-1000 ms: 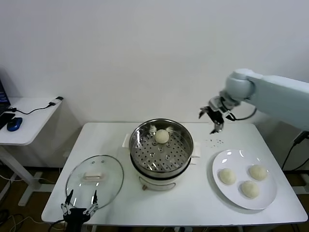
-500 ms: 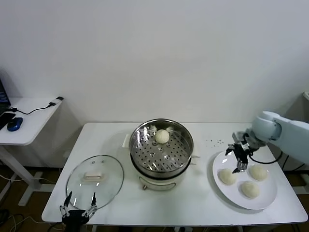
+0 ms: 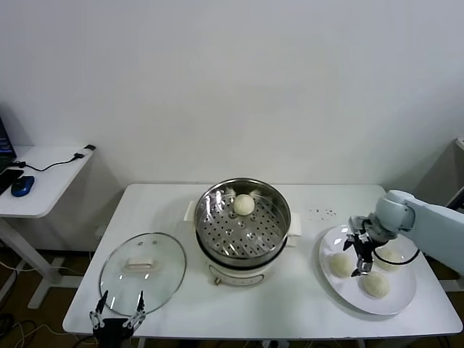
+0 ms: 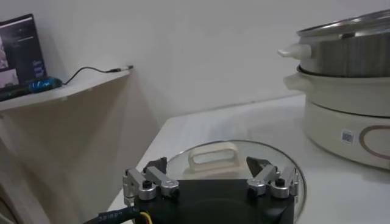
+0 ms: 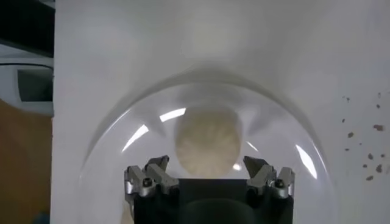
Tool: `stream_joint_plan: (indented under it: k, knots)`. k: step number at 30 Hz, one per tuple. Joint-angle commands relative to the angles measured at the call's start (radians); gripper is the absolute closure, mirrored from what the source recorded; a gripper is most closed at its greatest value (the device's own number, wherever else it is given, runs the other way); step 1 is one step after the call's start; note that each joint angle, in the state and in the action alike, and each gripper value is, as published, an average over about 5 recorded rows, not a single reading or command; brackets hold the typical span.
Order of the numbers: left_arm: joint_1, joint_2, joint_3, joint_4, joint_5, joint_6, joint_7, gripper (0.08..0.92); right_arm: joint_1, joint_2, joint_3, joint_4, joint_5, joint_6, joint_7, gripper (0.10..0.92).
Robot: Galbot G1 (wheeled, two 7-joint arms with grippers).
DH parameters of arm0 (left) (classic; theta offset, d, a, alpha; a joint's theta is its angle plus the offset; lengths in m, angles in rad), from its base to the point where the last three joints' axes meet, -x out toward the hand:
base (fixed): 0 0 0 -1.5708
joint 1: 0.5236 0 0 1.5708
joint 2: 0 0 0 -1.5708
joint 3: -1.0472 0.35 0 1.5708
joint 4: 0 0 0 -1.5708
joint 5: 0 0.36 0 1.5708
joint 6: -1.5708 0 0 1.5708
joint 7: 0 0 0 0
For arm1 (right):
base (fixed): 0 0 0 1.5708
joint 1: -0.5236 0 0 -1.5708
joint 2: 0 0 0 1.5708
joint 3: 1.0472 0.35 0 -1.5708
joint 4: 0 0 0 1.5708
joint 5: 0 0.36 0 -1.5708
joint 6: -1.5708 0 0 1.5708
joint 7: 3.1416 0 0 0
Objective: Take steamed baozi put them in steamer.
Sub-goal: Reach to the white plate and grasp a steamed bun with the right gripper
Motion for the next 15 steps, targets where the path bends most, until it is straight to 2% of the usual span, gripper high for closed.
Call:
stream_joint_plan:
  k: [1,5,15]
  knots:
    - [0.0,0.0,0.0,0.004,0.0,-0.001,0.0,0.177,-0.067,0.05,0.053,-0.064,-0.026,-0.004,-0.001,0.203]
    - [-0.002,-0.001,-0.001,0.007,0.0,-0.001,0.0,0.177,-0.072,0.061,0.059,-0.07,-0.025,0.002,-0.007,0.227]
    - [-0.002,-0.001,-0.001,0.008,0.001,-0.001,0.0,0.177,-0.051,0.055,0.06,-0.069,-0.006,0.01,-0.02,0.38]
